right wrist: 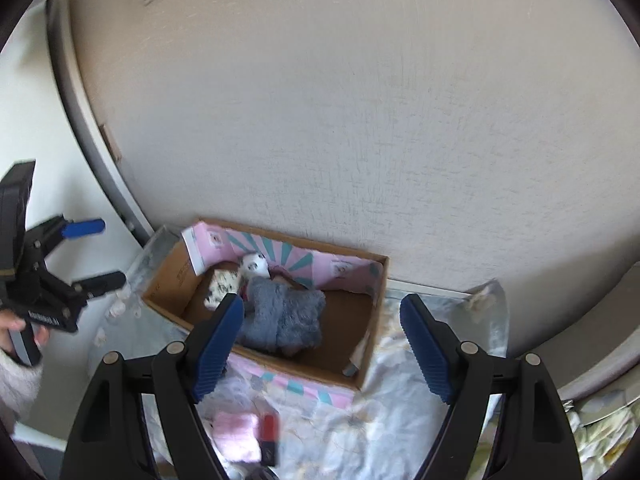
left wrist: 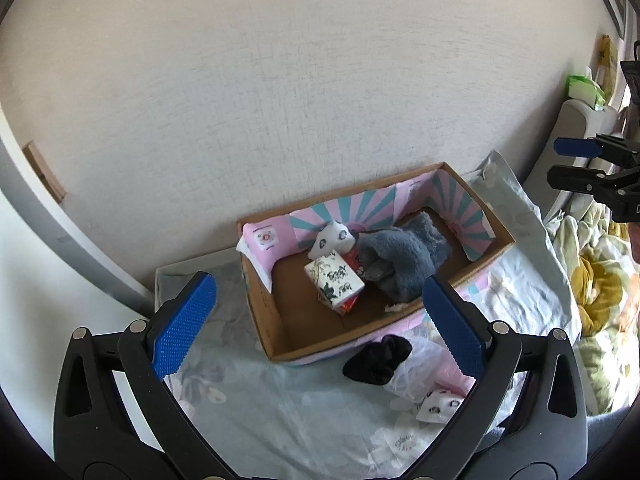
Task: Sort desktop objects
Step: 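Grasp the black fluffy sock with left tool while right tool grasps black cosmetic jar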
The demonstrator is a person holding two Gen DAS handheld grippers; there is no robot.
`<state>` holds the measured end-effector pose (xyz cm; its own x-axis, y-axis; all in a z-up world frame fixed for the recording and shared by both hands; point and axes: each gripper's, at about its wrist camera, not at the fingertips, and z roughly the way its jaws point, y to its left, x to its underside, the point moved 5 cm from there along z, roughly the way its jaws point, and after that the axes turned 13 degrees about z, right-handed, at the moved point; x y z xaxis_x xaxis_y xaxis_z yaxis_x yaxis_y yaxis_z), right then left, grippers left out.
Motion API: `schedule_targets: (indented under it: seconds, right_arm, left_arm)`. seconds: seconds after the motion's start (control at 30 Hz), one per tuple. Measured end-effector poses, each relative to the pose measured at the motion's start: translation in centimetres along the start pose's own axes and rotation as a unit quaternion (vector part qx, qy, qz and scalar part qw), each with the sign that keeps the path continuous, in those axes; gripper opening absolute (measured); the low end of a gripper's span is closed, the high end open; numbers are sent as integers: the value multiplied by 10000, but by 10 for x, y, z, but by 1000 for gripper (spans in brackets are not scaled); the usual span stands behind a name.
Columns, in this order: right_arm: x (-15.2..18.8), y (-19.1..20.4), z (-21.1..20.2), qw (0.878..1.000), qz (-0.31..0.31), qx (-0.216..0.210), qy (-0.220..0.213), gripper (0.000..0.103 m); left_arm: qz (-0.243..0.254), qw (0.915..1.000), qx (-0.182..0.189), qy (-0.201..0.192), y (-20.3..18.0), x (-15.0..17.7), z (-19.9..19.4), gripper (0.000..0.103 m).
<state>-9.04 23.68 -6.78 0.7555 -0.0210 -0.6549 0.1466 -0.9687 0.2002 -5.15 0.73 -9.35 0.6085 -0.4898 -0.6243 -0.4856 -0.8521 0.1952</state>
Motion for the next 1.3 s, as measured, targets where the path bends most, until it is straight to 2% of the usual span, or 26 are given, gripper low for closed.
schedule_targets:
  seconds: [0.1,0.37,0.63,0.73,0.9,1.07,1.23,1.3]
  right_arm:
    - [18,-1,-2,9994,-234,247,89,77]
    - [86,-3,10,9952,-571,380,692,77]
    - [153,0,21,9926,-398,92,1139,77]
    - [183,3,34,9884,-287,10,1493,77]
    - [219,7,50,9829,-167,-95,1832,77]
    - [239,8,66,9793,-79,-138,2017,77]
    - [242,8,76,9800,21,-221,1977,77]
    - [241,8,78,9806,58,-248,1942,74]
  left_arm:
    - [71,10000,28,46,-5,10,-4,103]
    - [-97,9988,377,292,-29,46,12,103]
    - [-240,9956,662,617,-53,71,52,103]
    - [-249,9944,734,713,-60,74,74,103]
    - [-241,9922,787,937,-73,81,110,103]
    - [-331,9897,811,1134,-80,92,134,103]
    - [-436,9885,827,1192,-82,98,146,103]
    - [-479,9881,824,1203,-82,101,150,102]
